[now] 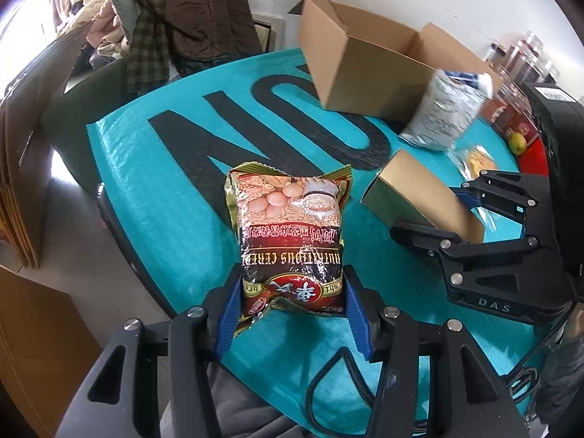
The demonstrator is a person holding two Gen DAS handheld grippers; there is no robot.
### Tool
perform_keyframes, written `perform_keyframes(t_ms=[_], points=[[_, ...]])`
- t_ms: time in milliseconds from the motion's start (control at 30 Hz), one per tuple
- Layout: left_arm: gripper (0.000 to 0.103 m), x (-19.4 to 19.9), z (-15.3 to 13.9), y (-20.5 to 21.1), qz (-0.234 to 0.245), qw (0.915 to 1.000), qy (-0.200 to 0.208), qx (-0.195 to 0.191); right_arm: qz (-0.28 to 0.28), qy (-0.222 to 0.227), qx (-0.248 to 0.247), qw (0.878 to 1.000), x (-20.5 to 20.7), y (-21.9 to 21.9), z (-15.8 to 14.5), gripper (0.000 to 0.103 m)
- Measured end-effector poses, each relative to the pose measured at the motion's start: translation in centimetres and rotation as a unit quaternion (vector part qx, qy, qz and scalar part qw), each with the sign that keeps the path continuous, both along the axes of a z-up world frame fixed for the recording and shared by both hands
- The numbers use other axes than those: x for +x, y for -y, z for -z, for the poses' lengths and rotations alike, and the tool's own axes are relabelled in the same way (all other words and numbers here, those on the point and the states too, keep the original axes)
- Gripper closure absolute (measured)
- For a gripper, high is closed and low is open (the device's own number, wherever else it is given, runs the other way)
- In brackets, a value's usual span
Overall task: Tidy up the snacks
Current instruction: 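Lift the cereal bag and gold box with both grippers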
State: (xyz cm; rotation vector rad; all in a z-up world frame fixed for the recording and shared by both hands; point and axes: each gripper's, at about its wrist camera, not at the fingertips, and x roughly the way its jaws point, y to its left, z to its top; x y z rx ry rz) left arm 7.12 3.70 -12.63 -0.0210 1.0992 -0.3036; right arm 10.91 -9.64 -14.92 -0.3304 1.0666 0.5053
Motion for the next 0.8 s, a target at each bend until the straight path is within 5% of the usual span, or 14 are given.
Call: perform_keyframes(t_ms=[500, 800], points=[[0.052, -5.1, -0.1, 3.6, 0.065, 0.9979, -0.01, -0.001, 0.086, 0.009, -0.01, 0.996, -5.2, 3.7, -0.7, 0.059], [0.045, -4.6, 0.7, 5.5, 0.073, 0.9965, -0.022, 0.033, 0.117, 0.0, -0.014, 0.993, -7.4, 5.1, -0.2, 0.058]])
